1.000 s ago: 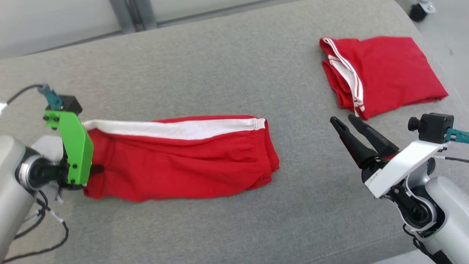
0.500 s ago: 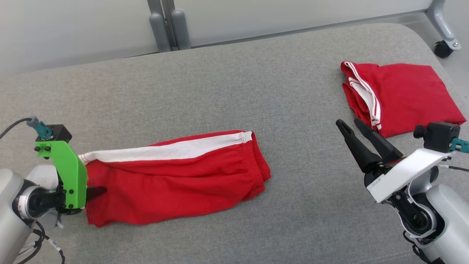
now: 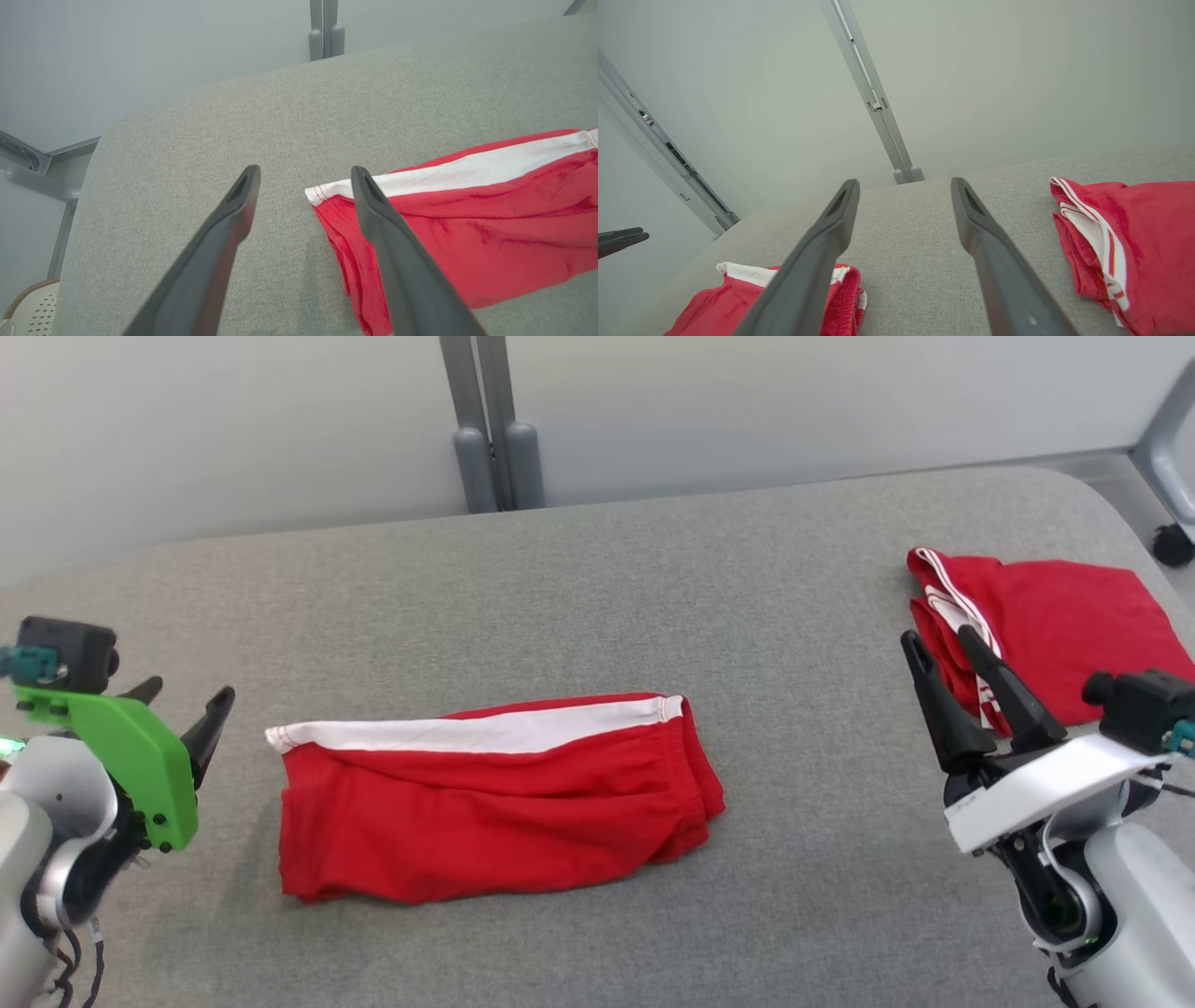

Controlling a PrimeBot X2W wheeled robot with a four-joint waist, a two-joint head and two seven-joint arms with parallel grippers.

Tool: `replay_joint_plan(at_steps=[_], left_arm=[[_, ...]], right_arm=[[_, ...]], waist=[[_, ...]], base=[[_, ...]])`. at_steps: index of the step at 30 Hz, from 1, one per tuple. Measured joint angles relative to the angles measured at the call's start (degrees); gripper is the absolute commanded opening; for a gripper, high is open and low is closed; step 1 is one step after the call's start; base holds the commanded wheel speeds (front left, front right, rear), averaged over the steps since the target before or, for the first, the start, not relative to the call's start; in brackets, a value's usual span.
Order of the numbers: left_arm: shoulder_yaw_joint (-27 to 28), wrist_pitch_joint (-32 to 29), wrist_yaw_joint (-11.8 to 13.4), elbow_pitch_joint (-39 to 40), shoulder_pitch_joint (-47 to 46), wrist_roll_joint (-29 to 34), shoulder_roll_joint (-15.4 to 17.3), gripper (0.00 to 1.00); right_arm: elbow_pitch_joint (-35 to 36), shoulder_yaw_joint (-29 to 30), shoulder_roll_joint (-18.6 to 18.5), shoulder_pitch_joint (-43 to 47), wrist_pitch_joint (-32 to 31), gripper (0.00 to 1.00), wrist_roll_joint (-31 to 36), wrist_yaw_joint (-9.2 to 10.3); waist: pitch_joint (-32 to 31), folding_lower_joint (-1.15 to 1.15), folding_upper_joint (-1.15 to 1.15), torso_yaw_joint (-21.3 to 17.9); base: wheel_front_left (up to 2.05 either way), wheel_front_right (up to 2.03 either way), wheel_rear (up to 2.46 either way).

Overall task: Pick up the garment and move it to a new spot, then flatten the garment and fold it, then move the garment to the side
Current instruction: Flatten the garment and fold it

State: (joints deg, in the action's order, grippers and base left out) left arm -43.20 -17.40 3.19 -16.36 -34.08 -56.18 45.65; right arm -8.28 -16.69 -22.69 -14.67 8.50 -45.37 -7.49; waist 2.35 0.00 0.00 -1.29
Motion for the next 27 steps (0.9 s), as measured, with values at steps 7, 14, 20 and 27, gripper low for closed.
replay_joint_plan(at_steps=[7, 14, 20, 27], left_arm=[[3.9, 18.0, 7.0, 4.7, 7.4, 3.2, -2.0, 1.0], [6.9, 30.8, 13.2, 9.7, 16.6, 5.5, -4.8, 1.0], [14.0, 32.4, 14.8, 14.5, 22.6, 11.4, -10.7, 1.0], [22.0, 32.4, 10.7, 14.2, 30.5, 22.3, -19.5, 1.0]], right_arm=[[-1.9, 5.4, 6.0, 3.8, 2.9, 1.0, 7.1, 0.0], [-2.4, 5.9, 8.7, 6.7, 4.3, 1.0, 10.7, 0.0], [-1.8, 6.6, 9.0, 8.1, 5.8, 1.0, 15.0, 0.0], [-2.4, 8.1, 10.7, 10.0, 6.3, 1.0, 18.1, 0.0]], waist=[[-2.3, 0.0, 0.0, 2.3], [-3.8, 0.0, 0.0, 3.7], [-3.6, 0.0, 0.0, 4.2], [-3.5, 0.0, 0.0, 4.5]], base=[[0.0, 0.0, 0.0], [0.0, 0.0, 0.0], [0.0, 0.0, 0.0], [0.0, 0.0, 0.0]])
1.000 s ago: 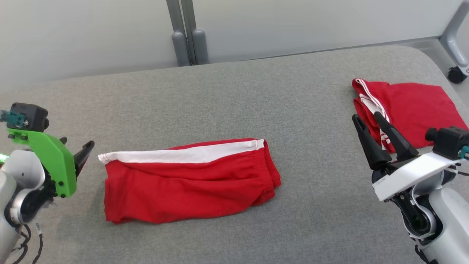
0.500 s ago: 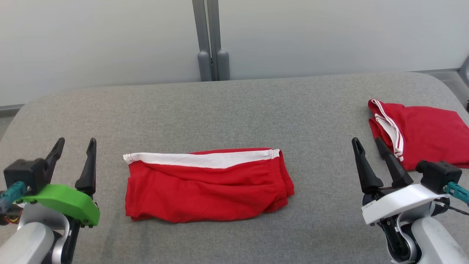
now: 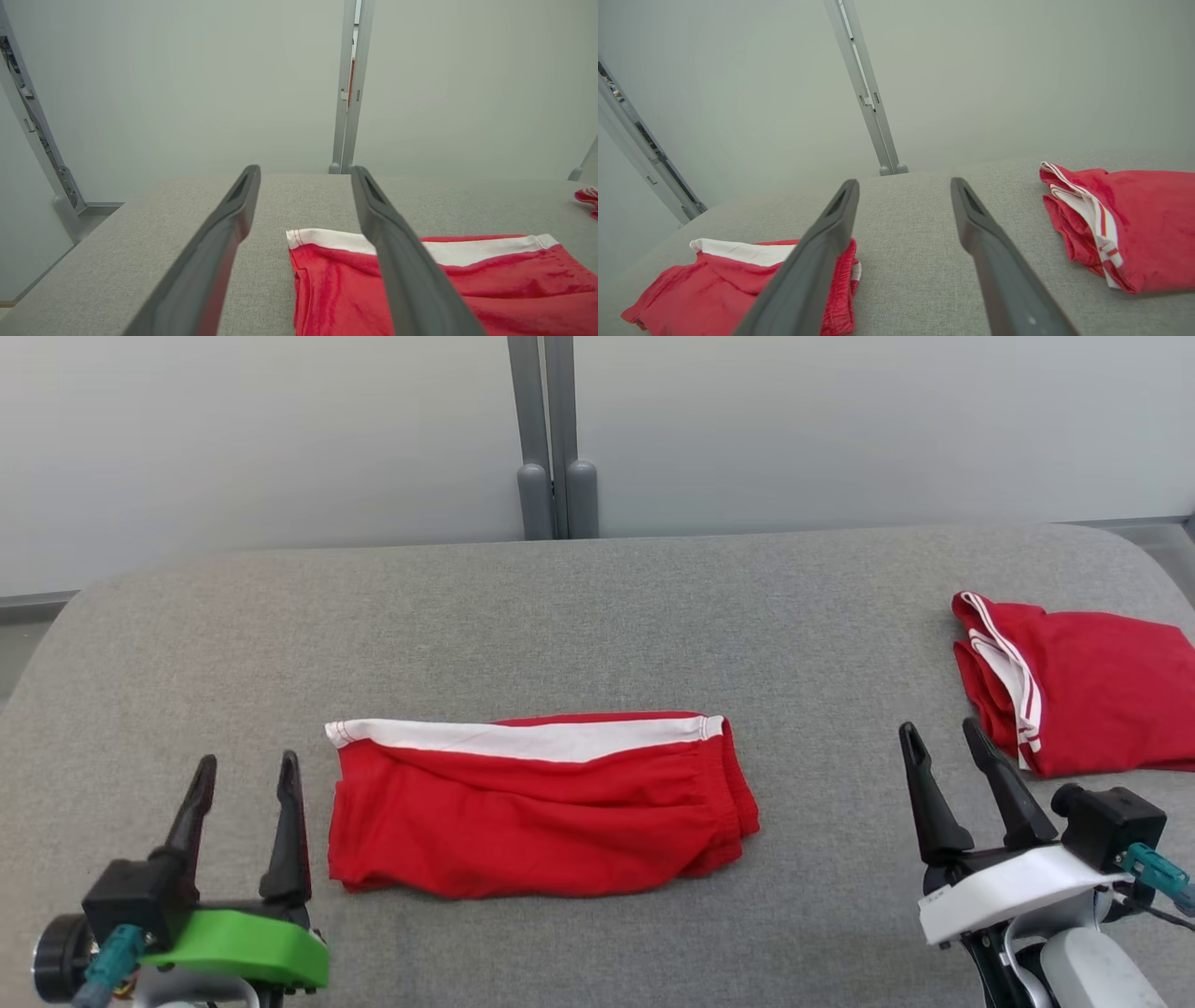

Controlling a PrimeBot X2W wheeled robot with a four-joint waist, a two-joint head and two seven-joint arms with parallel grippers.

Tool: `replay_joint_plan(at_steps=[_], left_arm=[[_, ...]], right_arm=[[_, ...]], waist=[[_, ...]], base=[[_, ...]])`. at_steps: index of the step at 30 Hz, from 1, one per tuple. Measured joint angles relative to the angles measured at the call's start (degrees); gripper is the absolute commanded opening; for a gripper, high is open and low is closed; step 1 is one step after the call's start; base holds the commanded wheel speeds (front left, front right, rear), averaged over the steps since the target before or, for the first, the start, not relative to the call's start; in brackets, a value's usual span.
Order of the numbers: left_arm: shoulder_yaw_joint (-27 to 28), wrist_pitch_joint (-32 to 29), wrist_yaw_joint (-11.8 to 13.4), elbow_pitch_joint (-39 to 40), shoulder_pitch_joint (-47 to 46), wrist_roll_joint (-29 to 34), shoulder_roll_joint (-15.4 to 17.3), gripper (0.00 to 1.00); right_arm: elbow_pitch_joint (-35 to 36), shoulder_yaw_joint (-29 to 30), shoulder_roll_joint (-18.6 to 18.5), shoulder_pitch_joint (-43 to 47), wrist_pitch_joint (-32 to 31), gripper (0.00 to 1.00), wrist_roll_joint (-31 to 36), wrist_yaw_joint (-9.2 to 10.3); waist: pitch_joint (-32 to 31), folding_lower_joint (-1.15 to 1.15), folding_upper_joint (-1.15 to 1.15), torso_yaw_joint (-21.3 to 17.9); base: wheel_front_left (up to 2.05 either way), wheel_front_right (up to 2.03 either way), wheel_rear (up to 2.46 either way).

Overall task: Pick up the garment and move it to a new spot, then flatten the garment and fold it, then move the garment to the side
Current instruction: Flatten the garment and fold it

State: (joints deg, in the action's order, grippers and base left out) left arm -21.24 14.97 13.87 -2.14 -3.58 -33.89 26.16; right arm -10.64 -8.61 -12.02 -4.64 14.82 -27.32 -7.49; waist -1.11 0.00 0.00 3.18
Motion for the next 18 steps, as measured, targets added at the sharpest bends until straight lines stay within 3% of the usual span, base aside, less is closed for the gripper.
replay_joint_plan(at_steps=[12, 18], left_arm=[[4.5, 0.1, -8.5, -5.8, 2.8, 7.3, -9.0, 1.0], [5.4, 0.1, -11.1, -7.3, 2.2, 9.6, -11.4, 1.0]], right_arm=[[-3.4, -1.4, 0.4, 0.8, 0.1, 1.0, 1.1, 0.0], [-5.4, -3.9, 0.8, -2.1, -4.8, 1.0, 0.7, 0.0]], waist=[[0.4, 0.0, 0.0, 2.2], [0.6, 0.0, 0.0, 3.9]], base=[[0.0, 0.0, 0.0], [0.0, 0.0, 0.0]])
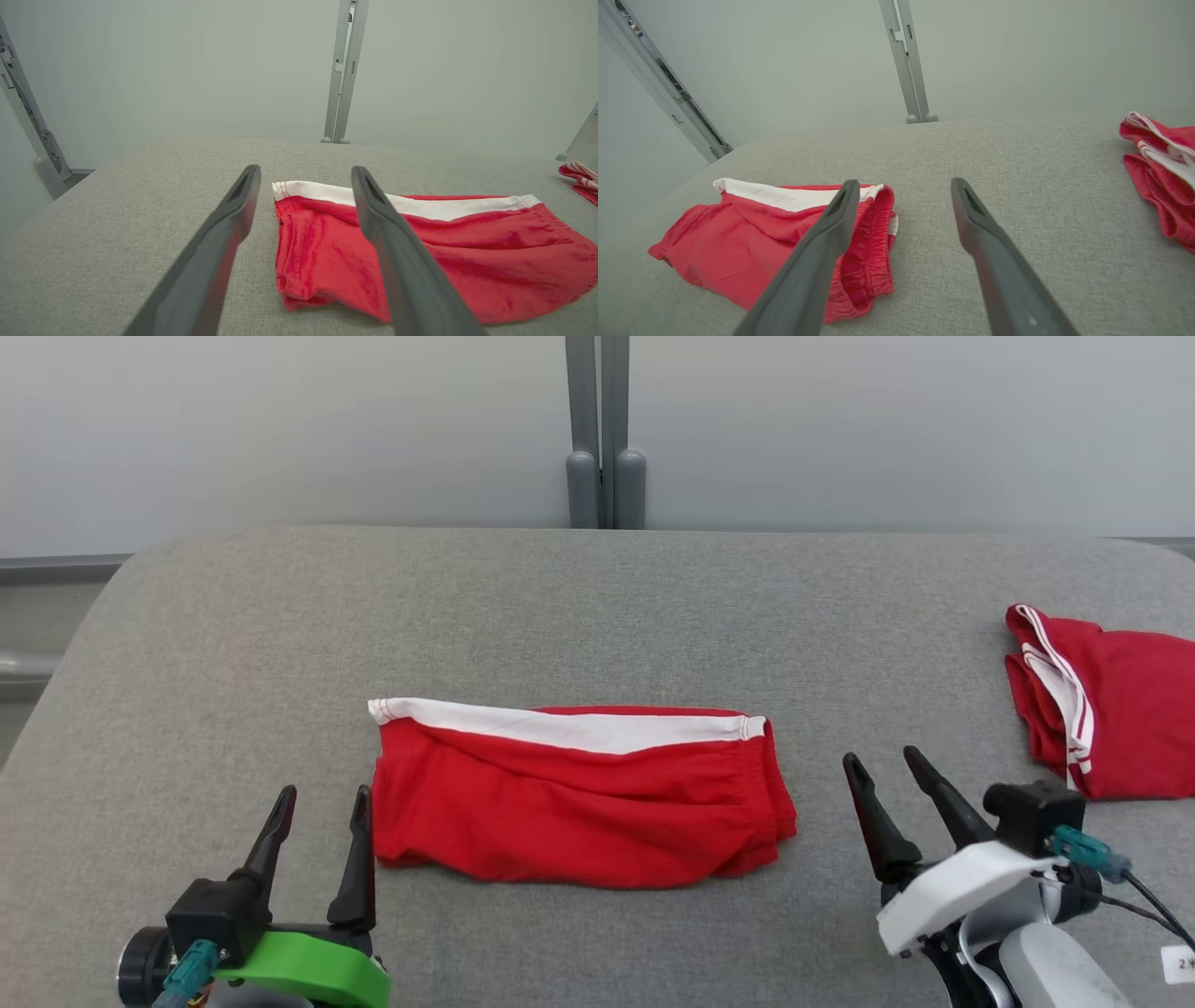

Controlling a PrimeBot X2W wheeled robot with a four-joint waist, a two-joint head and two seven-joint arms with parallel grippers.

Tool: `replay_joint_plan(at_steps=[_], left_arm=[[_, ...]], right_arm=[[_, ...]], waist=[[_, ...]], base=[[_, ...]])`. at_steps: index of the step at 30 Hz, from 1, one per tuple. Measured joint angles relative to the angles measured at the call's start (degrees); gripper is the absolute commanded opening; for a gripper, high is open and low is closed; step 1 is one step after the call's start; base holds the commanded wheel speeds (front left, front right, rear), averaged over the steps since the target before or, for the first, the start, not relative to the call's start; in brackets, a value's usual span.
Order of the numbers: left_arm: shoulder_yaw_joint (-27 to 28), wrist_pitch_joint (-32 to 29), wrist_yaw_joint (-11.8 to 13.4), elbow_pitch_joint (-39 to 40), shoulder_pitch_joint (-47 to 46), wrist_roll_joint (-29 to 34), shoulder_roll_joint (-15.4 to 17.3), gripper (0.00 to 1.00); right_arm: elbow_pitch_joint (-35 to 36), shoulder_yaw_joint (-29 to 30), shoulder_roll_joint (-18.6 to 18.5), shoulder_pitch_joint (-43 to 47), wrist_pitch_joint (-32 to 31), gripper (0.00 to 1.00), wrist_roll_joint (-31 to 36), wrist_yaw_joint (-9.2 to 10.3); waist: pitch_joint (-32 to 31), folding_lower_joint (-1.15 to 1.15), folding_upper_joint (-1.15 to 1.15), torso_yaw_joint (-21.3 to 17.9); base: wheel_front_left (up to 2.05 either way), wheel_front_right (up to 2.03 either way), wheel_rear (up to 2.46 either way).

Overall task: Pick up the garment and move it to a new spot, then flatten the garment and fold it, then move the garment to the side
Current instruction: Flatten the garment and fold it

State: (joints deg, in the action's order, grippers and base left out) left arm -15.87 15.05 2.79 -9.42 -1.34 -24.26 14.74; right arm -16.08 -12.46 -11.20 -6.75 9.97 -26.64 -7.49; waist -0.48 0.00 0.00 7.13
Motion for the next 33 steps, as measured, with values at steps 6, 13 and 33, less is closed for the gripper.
replay_joint_plan(at_steps=[6, 13, 33], left_arm=[[0.6, 0.0, -1.8, -1.1, -1.0, 1.2, -1.8, 1.0], [2.4, 0.0, -3.5, -2.8, -1.9, 2.2, -3.3, 1.0], [4.7, 0.0, -6.4, -6.2, -4.0, 3.8, -5.9, 1.0]], right_arm=[[-5.1, -0.9, 2.4, -5.0, -6.2, 1.0, 1.4, 0.0], [-12.5, 3.4, 4.6, -8.0, -12.6, 1.0, 4.7, 0.0], [-21.2, 9.6, 7.6, -12.5, -23.1, 0.45, -2.8, 0.0]], waist=[[0.5, 0.0, 0.0, 2.8], [1.6, 0.0, 0.0, 7.3], [6.1, 0.0, 0.0, 13.3]], base=[[0.0, 0.0, 0.0], [0.0, 0.0, 0.0], [0.0, 0.0, 0.0]])
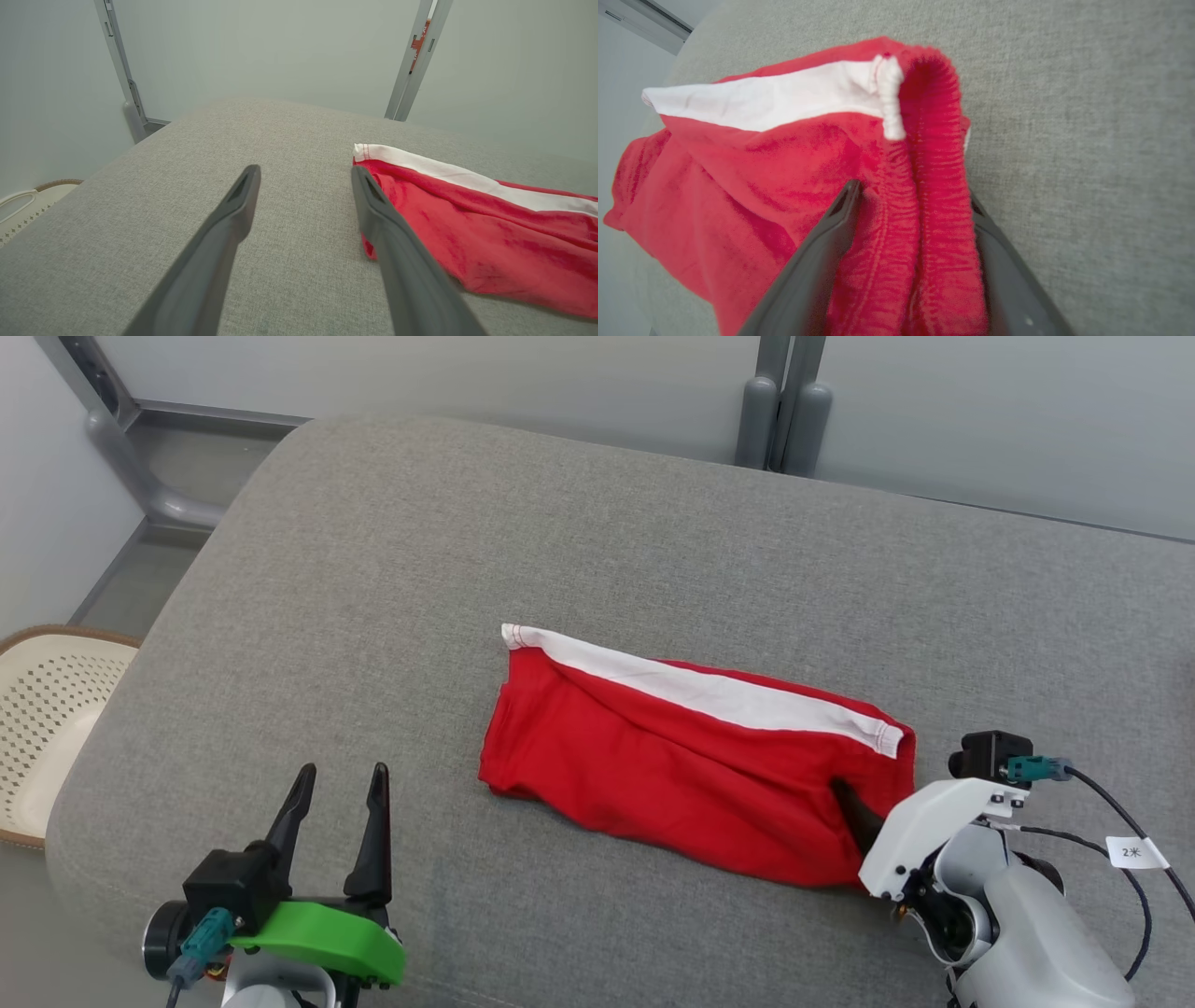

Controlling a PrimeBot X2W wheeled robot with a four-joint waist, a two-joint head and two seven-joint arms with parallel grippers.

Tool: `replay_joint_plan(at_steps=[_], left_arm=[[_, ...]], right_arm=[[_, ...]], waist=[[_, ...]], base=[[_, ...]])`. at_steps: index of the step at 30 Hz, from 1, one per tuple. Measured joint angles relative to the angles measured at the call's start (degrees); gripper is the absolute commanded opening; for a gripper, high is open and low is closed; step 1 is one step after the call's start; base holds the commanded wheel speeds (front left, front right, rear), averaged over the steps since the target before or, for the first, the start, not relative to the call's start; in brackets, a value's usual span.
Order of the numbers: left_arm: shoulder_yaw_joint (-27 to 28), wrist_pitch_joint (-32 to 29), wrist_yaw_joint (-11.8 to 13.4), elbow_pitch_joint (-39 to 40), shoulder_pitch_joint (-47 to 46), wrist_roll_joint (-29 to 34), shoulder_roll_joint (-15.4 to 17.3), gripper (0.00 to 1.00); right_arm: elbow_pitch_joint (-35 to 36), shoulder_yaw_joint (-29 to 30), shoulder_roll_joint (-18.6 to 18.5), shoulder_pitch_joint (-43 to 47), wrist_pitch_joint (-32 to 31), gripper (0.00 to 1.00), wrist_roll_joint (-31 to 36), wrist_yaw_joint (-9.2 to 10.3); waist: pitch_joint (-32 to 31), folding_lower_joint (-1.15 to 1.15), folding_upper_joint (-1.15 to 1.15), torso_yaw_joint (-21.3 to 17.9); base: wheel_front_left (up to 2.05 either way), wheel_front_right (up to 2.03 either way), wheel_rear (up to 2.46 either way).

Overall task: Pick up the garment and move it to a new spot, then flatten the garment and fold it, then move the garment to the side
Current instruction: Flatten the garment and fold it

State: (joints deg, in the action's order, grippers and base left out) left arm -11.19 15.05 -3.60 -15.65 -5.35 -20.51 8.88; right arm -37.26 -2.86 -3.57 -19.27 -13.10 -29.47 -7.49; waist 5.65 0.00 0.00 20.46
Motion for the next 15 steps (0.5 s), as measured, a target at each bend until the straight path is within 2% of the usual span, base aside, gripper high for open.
replay_joint_plan(at_steps=[1, 2, 10, 15], left_arm=[[0.1, 0.0, 0.0, -0.2, 0.0, 0.0, -0.1, 1.0], [0.1, 0.0, -0.2, -0.3, 0.0, 0.1, -0.1, 1.0], [0.6, 0.0, -0.5, -0.9, 0.1, 0.4, -0.5, 1.0], [1.0, 0.0, -0.7, -1.0, 0.3, 0.5, -0.9, 1.0]], right_arm=[[-0.2, -0.5, 0.1, -0.2, 0.0, 0.4, -0.8, 0.0], [-0.4, -0.9, 0.2, -0.5, 0.0, 0.0, -1.6, 0.0], [0.8, -4.3, 0.1, -1.7, -0.7, 0.0, -5.3, 0.0], [6.0, -5.1, -5.6, -1.5, -4.7, 0.0, -8.4, 0.0]], waist=[[0.0, 0.0, 0.0, 0.1], [0.0, 0.0, 0.0, 0.1], [-0.6, 0.0, 0.0, -1.5], [-1.1, 0.0, 0.0, -4.5]], base=[[0.0, 0.0, 0.0], [0.0, 0.0, 0.0], [0.0, 0.0, 0.0], [0.0, 0.0, 0.0]])
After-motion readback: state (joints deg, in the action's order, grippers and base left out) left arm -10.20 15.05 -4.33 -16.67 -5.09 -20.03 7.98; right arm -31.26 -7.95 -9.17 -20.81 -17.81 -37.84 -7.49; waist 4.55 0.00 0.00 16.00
